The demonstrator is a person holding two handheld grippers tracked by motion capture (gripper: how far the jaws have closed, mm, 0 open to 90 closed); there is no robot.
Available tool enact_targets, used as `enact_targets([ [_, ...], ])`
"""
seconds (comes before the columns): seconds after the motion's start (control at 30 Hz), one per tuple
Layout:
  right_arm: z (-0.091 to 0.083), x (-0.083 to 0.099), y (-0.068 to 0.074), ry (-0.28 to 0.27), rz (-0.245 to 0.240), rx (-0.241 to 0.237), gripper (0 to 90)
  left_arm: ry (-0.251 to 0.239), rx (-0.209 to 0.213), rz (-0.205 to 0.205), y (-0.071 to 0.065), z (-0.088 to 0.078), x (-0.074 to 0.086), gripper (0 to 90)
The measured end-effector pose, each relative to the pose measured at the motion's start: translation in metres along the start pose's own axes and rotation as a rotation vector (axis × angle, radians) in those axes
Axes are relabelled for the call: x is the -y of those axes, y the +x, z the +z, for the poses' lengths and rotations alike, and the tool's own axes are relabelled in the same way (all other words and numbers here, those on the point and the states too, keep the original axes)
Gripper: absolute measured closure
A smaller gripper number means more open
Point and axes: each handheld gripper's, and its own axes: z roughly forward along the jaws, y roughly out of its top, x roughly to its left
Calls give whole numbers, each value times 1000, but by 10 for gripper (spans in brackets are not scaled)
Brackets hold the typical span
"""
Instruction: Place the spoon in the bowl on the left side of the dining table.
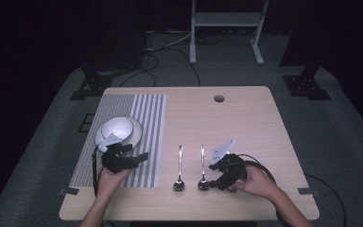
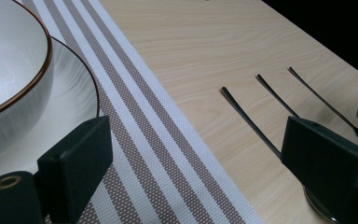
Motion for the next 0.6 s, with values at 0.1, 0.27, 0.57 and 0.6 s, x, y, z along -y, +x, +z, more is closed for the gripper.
enact_targets([
  [0.1,6,-5,0,19,-30,-11,476,1,0,-3,0,0,0,82],
  [0.27,16,-12,6,67,-91,-31,623,2,6,-6,0,2,1,82],
  [0.57,37,-17,22,173,-197,25,689,0,10,-8,-1,2,1,82],
  [0.6,37,-17,22,173,-197,25,689,0,10,-8,-1,2,1,82],
])
